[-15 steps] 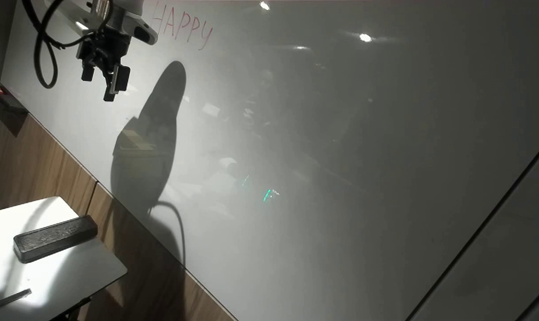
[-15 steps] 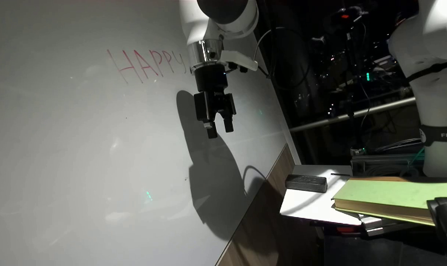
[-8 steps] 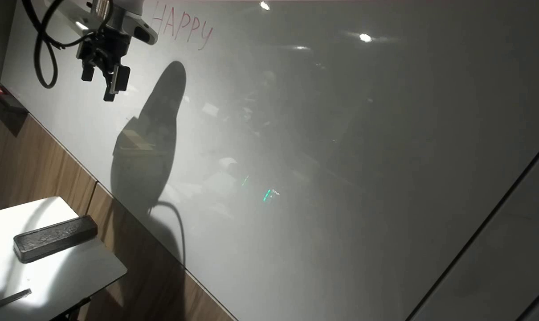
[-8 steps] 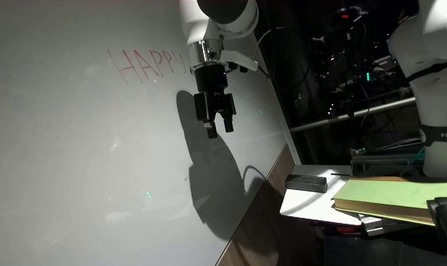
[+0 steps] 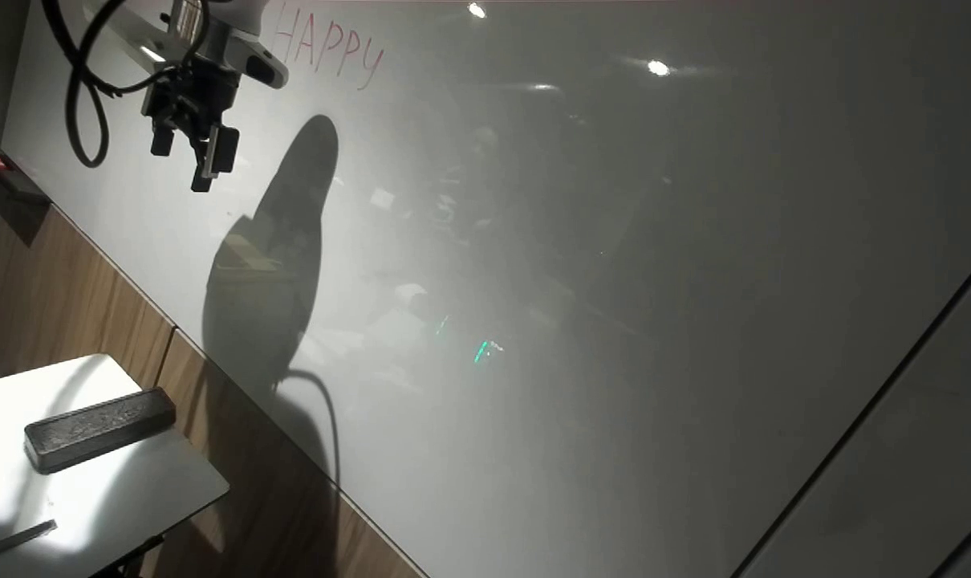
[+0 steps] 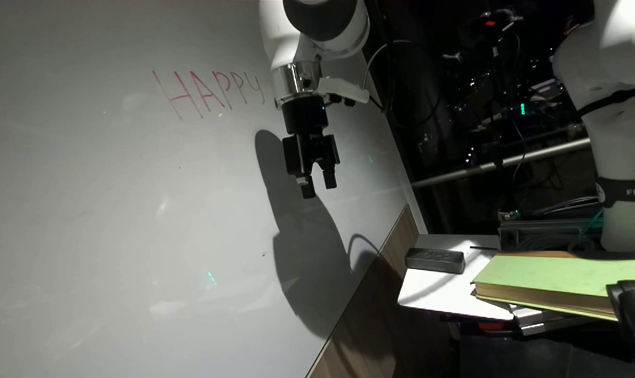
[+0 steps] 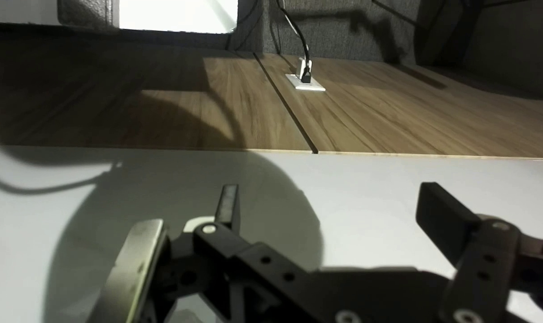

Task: Use the duster to erase the writings on the whiteboard

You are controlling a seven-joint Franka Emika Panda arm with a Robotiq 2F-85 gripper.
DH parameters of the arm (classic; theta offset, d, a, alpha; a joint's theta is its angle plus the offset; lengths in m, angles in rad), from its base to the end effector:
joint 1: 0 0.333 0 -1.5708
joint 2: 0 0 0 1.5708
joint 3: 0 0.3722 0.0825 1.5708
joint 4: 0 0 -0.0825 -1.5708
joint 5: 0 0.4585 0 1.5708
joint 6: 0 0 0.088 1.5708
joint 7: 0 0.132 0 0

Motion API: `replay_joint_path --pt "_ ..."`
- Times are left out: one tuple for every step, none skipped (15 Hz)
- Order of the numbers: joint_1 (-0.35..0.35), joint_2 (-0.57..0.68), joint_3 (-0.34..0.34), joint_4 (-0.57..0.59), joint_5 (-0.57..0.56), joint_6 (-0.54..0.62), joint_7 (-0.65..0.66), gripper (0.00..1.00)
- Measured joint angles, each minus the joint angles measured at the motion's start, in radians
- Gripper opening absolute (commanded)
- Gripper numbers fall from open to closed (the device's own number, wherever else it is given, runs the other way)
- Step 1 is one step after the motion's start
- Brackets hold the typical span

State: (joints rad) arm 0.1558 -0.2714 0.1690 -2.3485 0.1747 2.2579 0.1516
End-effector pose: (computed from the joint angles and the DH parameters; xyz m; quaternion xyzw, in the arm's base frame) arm 0.5008 0.1792 0.4476 -0.9941 -0.0359 -0.0752 0.0691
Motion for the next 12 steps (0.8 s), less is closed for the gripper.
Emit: replay_joint_path --pt "-0.009 0.0 -0.006 -0.008 -0.013 0.004 -0.004 1.0" --pt "-0.021 0.0 -0.011 -0.019 -0.03 0.014 -0.008 1.0" --pt "-0.032 0.0 -0.017 -0.033 -0.046 0.029 -0.012 1.0" --pt "-0.043 -0.001 -0.022 -0.053 -0.063 0.05 -0.014 1.0" --pt "-0.051 -0.002 -0.027 -0.078 -0.076 0.076 -0.015 1.0" --pt "-0.058 -0.006 -0.031 -0.111 -0.084 0.105 -0.016 1.0" --pt "-0.062 -0.011 -0.035 -0.149 -0.09 0.138 -0.016 1.0" --pt "-0.067 -0.017 -0.037 -0.19 -0.093 0.173 -0.017 1.0" --pt "-0.07 -0.025 -0.04 -0.229 -0.093 0.204 -0.017 1.0" --pt "-0.072 -0.032 -0.044 -0.268 -0.093 0.236 -0.019 1.0" --pt "-0.075 -0.037 -0.049 -0.304 -0.093 0.266 -0.02 1.0" --pt "-0.078 -0.04 -0.056 -0.335 -0.093 0.293 -0.023 1.0"
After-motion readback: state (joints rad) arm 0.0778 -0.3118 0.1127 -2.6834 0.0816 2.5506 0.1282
